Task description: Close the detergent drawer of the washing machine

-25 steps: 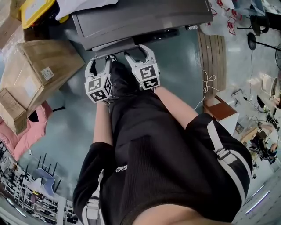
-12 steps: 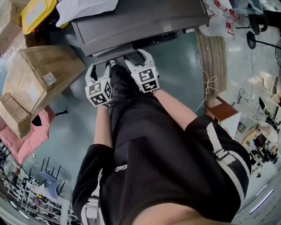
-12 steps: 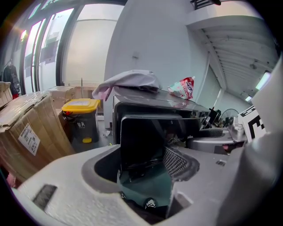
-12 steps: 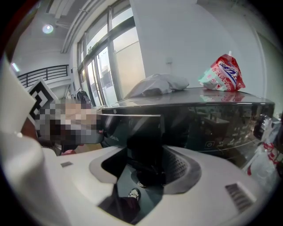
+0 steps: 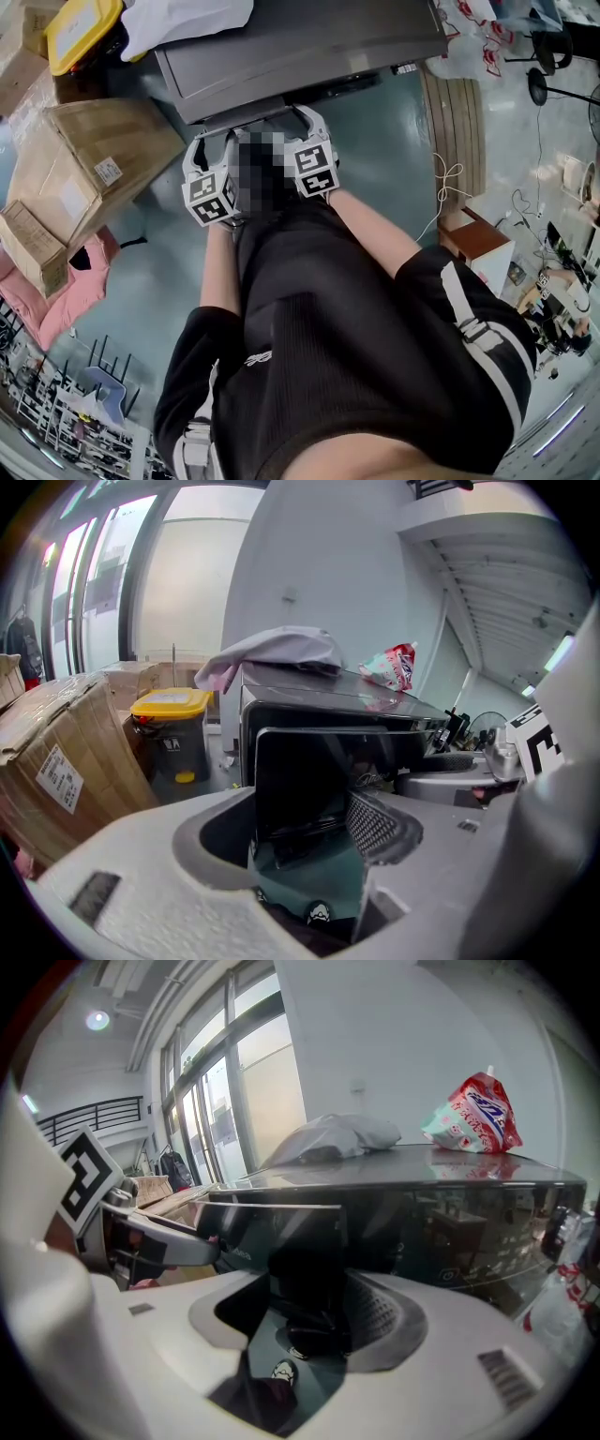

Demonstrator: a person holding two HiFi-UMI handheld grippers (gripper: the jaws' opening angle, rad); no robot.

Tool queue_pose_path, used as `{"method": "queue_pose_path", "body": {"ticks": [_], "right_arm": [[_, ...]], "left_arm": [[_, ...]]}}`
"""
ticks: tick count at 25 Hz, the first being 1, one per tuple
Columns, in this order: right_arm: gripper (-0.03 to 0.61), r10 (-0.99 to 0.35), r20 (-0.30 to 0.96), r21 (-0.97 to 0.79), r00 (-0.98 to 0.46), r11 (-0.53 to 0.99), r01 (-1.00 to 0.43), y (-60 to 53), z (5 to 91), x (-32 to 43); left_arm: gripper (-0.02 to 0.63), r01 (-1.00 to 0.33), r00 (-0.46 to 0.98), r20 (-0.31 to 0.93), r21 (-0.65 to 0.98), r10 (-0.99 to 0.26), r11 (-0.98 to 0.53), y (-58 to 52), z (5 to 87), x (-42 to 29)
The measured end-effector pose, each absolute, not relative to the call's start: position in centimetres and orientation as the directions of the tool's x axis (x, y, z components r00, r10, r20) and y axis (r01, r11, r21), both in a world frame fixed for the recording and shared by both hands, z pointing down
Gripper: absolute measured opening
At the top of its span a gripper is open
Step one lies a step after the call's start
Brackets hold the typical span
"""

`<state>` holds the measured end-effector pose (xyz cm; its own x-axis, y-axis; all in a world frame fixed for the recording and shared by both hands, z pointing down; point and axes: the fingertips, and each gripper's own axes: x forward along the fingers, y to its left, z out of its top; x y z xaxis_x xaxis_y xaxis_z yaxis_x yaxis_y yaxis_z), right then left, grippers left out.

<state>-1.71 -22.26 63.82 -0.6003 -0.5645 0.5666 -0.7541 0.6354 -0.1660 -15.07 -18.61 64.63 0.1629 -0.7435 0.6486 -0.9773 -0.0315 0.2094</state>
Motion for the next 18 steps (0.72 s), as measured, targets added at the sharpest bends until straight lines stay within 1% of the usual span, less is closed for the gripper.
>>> {"method": "queue_pose_path", "body": {"ticks": [18], "right_arm": [[0.250, -0.578, 0.578, -0.158, -0.576, 0.613, -0.774, -23.5, 63.9, -2.3]], "left_arm": [[0.301, -0.977, 0.163, 0.655, 0.209, -0.738, -0.030, -19.9, 64.8, -15.7]]}}
